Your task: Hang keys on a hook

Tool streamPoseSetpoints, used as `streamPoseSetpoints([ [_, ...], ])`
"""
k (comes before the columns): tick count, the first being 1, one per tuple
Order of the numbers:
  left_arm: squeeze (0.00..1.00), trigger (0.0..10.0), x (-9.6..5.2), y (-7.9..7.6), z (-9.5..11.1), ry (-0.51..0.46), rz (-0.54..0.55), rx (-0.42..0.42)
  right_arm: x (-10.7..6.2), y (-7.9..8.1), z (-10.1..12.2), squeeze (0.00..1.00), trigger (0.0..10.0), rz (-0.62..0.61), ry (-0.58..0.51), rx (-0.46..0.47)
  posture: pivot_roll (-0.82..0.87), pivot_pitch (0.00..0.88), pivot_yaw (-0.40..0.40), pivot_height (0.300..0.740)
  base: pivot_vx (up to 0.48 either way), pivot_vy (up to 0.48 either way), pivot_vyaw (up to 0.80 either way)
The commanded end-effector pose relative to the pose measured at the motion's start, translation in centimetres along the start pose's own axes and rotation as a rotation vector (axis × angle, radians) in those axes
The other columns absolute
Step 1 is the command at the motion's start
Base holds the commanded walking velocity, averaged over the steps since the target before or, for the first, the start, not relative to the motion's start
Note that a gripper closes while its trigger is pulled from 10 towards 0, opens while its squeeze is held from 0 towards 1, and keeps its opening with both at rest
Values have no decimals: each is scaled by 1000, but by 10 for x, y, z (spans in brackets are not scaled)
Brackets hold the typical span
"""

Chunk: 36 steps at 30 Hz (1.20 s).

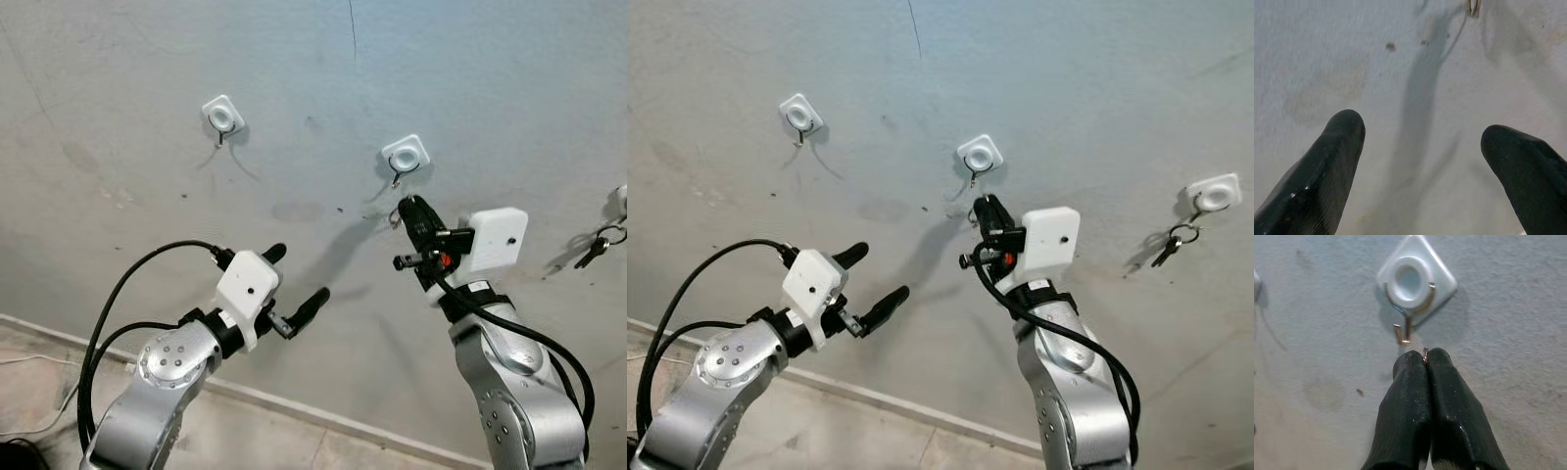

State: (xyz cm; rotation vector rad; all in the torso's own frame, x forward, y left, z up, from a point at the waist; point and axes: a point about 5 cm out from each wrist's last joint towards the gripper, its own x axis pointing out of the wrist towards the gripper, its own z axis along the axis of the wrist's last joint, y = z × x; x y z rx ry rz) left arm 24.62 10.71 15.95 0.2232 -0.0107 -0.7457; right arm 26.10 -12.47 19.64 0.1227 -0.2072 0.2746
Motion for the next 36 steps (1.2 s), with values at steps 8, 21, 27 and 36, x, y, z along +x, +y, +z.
streamPoseSetpoints([
  [8,0,10000,2,-2,10,-16,-26,21,5,-2,13,0,10000,-27,-64,12,171,0,-18,740,0,0,0],
  [21,0,10000,9,8,38,-111,32,20,17,5,30,0,10000,4,-121,59,178,0,-21,740,0,0,0],
  [27,0,10000,10,9,40,-122,40,16,15,6,32,0,10000,33,-113,63,177,0,-24,740,0,0,0],
  [36,0,10000,11,9,42,-133,45,9,3,1,31,0,10000,46,-79,54,164,0,-25,740,0,0,0],
])
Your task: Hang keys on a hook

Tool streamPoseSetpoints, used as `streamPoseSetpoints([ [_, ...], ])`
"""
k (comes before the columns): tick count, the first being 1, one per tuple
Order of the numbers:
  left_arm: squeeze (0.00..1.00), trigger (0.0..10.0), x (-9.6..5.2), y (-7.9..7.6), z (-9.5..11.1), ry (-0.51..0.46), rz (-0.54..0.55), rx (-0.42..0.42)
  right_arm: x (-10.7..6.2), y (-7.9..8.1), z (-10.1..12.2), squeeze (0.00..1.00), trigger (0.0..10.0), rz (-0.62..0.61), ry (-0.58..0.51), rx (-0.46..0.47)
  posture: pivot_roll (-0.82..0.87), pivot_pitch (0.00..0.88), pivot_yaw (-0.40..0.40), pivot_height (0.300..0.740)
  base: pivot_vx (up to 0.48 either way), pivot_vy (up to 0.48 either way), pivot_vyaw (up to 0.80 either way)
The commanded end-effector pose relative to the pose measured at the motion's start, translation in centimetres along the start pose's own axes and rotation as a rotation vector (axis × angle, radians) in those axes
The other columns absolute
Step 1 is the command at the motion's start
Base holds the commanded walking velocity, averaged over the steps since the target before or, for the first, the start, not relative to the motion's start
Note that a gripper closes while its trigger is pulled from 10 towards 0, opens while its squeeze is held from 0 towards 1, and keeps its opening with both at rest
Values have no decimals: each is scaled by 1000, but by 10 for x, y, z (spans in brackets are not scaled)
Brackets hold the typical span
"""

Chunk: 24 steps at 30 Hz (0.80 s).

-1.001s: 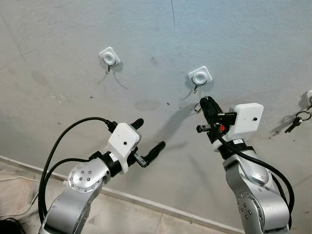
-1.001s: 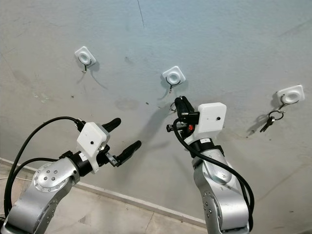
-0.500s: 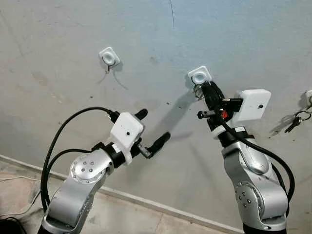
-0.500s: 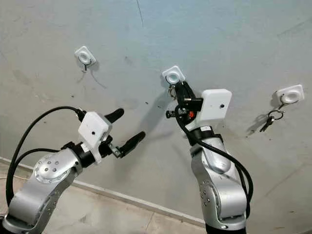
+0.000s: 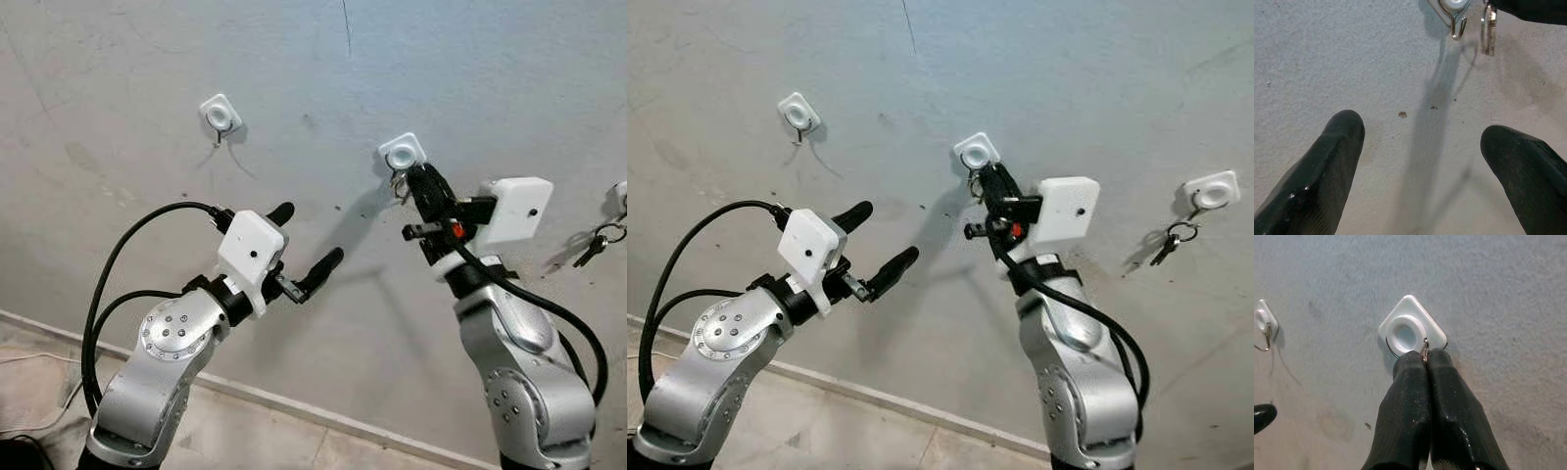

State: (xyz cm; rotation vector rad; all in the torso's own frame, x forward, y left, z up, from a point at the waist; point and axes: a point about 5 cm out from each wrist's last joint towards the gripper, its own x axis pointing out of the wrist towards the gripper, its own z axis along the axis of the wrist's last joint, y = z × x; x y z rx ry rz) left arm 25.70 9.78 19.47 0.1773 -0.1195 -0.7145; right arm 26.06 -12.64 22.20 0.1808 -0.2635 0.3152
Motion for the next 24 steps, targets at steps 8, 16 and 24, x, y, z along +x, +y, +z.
streamPoseSetpoints([
  [8,0,10000,3,1,12,-46,5,14,-3,8,7,0,10000,58,-10,37,164,0,-25,740,0,0,0],
  [16,0,10000,3,2,15,-54,13,16,5,16,3,0,10000,53,-6,75,175,0,-33,740,0,0,0],
  [24,0,10000,3,2,16,-60,19,12,9,24,-6,0,10000,15,16,123,180,0,-41,740,0,0,0],
])
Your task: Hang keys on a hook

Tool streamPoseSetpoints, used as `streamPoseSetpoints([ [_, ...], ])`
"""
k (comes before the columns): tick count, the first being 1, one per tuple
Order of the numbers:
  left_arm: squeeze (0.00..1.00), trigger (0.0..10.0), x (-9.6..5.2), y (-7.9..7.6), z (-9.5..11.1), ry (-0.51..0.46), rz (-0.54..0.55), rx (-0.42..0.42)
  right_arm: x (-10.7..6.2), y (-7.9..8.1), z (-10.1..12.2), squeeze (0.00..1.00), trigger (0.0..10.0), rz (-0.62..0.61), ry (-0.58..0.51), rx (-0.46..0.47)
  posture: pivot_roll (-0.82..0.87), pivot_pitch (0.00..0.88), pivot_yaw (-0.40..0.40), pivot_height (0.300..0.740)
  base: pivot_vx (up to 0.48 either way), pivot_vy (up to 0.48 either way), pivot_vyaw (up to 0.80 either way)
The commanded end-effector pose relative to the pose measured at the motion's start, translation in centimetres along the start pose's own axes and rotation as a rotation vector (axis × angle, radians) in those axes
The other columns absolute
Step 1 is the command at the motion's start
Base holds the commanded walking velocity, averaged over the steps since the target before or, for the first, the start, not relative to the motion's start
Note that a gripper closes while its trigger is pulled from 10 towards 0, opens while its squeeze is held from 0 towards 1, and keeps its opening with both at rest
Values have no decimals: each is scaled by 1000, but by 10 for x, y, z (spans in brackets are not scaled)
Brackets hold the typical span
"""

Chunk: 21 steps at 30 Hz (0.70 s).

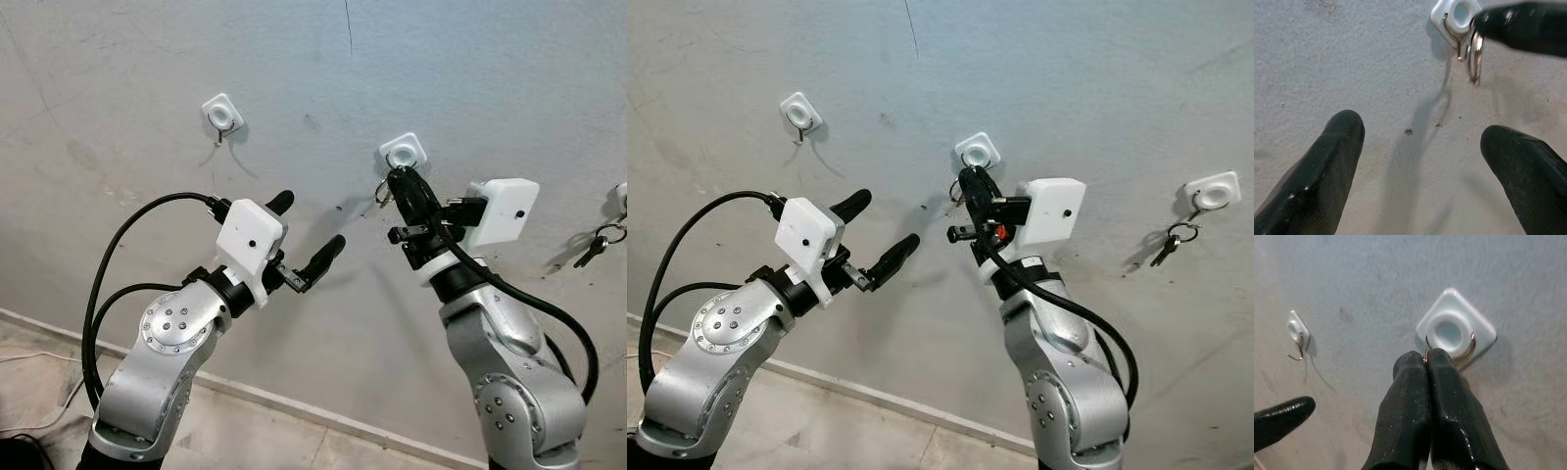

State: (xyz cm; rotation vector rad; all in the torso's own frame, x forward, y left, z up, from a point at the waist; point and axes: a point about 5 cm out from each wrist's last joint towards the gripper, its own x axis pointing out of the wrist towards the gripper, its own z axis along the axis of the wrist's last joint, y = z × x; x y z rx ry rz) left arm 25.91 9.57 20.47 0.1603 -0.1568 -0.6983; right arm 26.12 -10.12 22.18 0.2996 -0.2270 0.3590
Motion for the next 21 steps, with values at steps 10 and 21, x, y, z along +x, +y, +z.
streamPoseSetpoints([
  [10,0,10000,0,-1,7,-22,0,11,5,-10,-4,0,10000,-118,0,22,179,0,-44,740,0,0,0],
  [21,0,10000,-15,-6,0,-34,-24,20,10,-15,-10,0,10000,-197,8,49,189,0,-45,740,0,0,0],
])
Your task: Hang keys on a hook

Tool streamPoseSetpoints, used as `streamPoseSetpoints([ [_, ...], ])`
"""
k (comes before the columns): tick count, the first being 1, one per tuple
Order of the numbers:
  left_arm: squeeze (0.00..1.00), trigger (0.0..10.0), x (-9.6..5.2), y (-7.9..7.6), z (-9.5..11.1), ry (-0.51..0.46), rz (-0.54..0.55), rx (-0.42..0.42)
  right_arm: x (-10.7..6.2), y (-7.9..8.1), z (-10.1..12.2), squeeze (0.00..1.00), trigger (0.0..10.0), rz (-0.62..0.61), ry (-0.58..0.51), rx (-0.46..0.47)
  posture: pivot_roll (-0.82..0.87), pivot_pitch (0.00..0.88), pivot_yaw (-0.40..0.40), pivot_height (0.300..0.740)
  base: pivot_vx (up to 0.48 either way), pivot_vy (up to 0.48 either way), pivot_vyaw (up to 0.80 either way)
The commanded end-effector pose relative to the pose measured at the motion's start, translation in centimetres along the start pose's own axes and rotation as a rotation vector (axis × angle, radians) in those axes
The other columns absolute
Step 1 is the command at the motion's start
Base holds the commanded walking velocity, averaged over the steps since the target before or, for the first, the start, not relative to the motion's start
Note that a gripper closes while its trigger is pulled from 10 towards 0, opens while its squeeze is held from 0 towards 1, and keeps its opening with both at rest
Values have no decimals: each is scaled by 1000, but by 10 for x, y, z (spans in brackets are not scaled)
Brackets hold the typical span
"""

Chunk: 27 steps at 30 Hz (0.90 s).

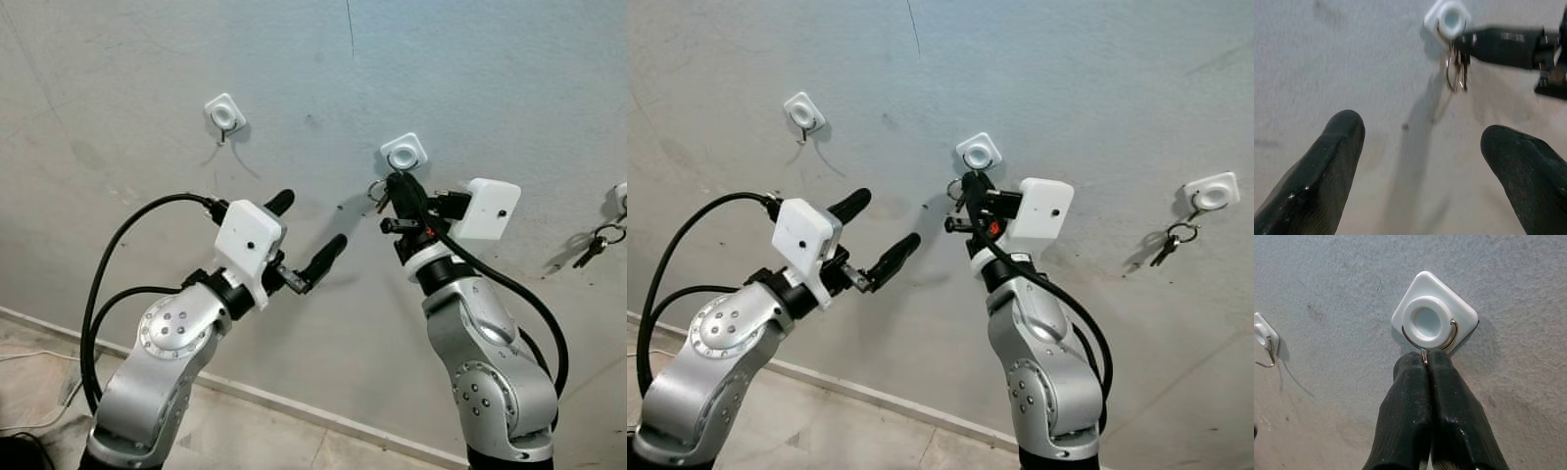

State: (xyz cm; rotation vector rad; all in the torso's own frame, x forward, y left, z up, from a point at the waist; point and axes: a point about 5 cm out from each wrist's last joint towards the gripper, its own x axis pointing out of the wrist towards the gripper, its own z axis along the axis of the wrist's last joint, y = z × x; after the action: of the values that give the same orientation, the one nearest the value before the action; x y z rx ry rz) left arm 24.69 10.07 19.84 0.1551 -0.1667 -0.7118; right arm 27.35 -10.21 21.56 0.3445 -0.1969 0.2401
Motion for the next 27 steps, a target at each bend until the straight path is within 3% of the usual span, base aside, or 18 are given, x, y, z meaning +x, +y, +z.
streamPoseSetpoints([
  [1,0,10000,-4,-1,2,-13,-15,27,2,-9,-3,0,10000,-82,6,16,189,0,-45,740,0,0,0],
  [11,0,10000,-9,-1,-4,2,-12,34,2,-29,-11,0,10000,-211,47,19,195,0,-51,740,0,0,0],
  [19,0,10000,-6,0,-1,-10,-11,37,1,-33,-8,0,10000,-234,27,21,192,0,-48,740,0,0,0],
  [27,0,10000,5,6,10,-44,22,24,6,-32,19,0,10000,-194,-115,46,190,0,-45,740,0,0,0],
])
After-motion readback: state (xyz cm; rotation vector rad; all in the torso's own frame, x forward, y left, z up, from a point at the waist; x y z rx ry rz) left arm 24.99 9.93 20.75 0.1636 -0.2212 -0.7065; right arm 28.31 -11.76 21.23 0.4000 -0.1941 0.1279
